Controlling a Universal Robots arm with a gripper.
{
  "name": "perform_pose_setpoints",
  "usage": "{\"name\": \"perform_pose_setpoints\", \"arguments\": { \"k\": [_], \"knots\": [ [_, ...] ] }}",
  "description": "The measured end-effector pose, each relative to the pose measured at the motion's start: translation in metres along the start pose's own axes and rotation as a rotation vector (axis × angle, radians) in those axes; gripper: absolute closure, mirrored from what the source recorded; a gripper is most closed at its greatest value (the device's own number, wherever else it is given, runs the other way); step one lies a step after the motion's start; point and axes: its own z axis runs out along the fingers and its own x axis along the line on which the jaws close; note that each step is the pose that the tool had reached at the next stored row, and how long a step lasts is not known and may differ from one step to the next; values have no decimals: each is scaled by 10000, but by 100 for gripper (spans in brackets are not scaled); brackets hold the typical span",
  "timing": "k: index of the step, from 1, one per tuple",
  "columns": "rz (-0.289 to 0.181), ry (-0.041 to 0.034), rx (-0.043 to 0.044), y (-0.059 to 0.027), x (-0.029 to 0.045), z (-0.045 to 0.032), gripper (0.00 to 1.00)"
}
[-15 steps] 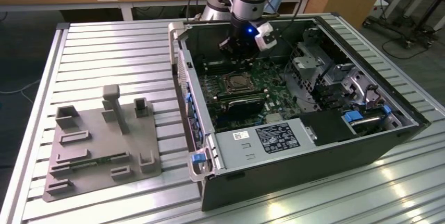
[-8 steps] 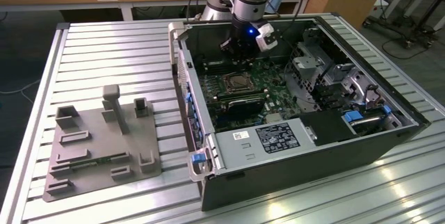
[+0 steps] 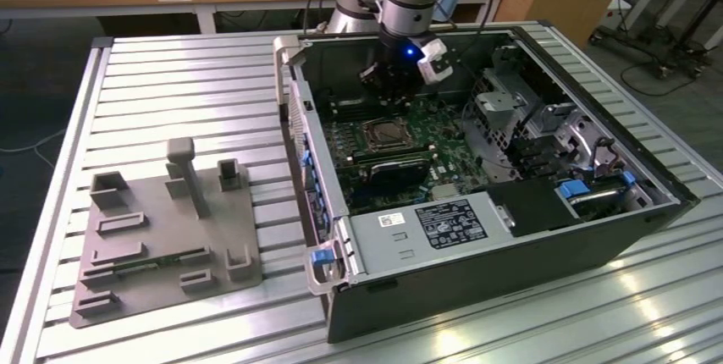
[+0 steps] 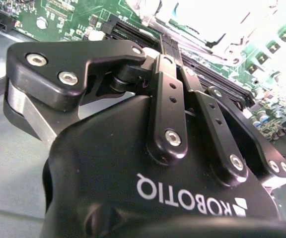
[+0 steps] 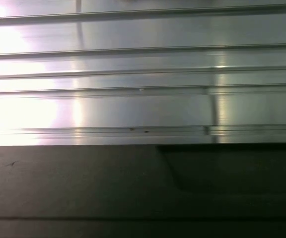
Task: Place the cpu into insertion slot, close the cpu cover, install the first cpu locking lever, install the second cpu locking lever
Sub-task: 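Install the first cpu locking lever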
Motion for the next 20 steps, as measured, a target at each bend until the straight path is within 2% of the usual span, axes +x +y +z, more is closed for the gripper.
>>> {"name": "perform_pose_setpoints", "arguments": {
  "k": [10, 20],
  "knots": [
    [-40, -84, 0, 3, -14, 10, 90],
    [-40, -93, 0, 3, -14, 19, 90]
  ]
}}
